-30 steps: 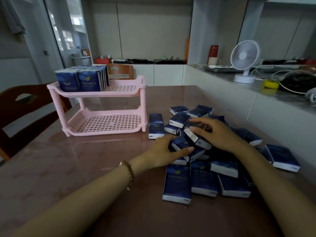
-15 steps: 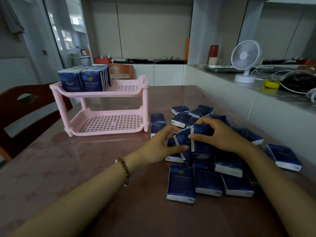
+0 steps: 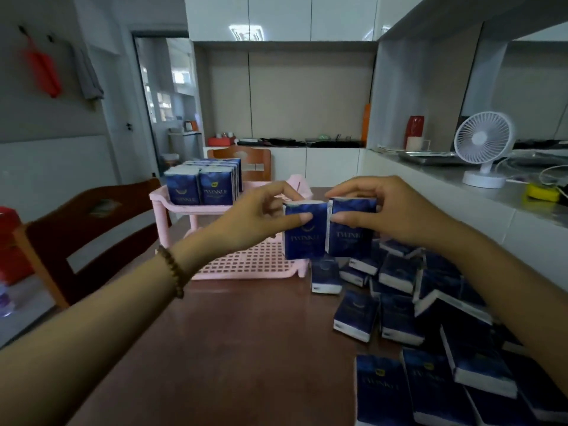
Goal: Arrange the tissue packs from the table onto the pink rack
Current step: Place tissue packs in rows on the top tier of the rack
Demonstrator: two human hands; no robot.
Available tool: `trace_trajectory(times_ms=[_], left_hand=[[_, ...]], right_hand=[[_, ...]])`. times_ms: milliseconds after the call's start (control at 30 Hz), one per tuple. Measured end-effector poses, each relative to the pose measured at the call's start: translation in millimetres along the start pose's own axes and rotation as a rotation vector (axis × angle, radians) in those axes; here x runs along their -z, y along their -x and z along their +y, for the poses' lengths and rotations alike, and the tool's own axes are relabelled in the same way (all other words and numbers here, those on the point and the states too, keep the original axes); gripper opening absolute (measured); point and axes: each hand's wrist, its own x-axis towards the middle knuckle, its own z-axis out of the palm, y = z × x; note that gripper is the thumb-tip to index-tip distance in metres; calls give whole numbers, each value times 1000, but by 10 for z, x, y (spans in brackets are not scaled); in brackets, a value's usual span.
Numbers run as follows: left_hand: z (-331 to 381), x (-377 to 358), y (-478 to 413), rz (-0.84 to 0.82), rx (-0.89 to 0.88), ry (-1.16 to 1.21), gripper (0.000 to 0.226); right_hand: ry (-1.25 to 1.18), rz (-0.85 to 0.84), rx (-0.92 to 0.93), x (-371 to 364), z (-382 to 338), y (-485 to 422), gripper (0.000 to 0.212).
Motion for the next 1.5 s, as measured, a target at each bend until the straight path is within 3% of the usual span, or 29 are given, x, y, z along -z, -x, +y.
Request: trace_trajectory(times_ms=[167, 367, 467, 767, 1200, 1333, 1500], left_hand=[[170, 587, -298, 3, -64, -250, 26], [83, 1090, -878, 25, -13, -269, 26], [-109, 1209, -1175, -39, 83, -275, 29], [-619, 1418, -1584, -135, 215, -329, 30], [-837, 1428, -1632, -146, 217, -466, 17], [-843, 1440, -1656, -127, 210, -523, 20], [-845, 1433, -1667, -191, 228, -582, 22]], right_hand=[[63, -41, 75, 23, -118, -619, 28], [34, -37, 15, 66, 43, -1312, 28], [72, -69, -15, 51, 242, -1604, 29], [22, -159, -67, -210, 793, -2113, 25], [54, -215, -34, -402, 977, -2321, 29], [79, -158, -2, -440, 989, -2377, 29], [106, -227, 2, -510, 985, -2413, 30]])
